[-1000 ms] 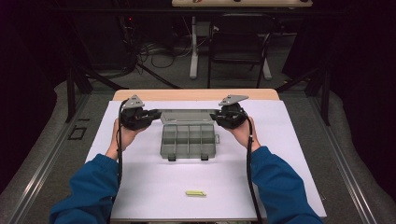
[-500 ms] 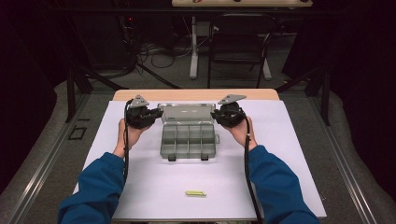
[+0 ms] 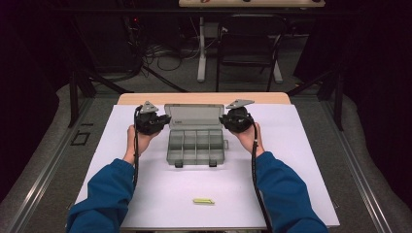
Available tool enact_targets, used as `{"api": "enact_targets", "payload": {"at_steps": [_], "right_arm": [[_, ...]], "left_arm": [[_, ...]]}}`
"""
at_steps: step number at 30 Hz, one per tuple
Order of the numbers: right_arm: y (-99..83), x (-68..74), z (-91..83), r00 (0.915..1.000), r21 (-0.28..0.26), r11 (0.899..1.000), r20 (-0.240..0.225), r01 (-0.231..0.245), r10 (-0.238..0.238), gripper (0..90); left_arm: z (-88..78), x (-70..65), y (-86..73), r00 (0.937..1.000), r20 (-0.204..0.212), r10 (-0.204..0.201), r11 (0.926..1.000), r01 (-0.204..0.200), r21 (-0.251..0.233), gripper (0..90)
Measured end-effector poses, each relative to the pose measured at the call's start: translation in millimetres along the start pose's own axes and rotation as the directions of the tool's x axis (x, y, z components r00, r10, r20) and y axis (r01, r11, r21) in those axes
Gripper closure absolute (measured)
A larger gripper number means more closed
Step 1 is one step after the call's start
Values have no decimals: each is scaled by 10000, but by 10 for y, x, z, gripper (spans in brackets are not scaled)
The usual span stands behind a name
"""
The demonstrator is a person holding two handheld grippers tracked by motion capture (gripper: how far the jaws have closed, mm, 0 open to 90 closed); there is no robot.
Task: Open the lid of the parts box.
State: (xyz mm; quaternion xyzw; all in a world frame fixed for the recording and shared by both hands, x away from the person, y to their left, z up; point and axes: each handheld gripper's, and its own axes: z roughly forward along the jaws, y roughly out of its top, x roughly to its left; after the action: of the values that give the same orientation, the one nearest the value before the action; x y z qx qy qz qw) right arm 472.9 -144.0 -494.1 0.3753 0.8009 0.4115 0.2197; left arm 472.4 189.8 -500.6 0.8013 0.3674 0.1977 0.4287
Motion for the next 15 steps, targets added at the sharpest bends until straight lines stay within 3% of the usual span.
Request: {"api": "enact_targets", "payload": {"at_steps": [5,8,15], "right_arm": [[-27,-7,53,10000,134,9999,-15,-63,63,763],[-36,-6,71,10000,197,9998,20,-83,82,762],[-102,-24,170,9999,560,9983,20,-150,149,748]], "left_arm": [[91,9,-54,9999,114,-15,9994,11,337,772],[117,26,-74,9998,152,-138,9995,133,298,774],[242,40,-141,9997,127,-196,9945,182,1028,759]]}}
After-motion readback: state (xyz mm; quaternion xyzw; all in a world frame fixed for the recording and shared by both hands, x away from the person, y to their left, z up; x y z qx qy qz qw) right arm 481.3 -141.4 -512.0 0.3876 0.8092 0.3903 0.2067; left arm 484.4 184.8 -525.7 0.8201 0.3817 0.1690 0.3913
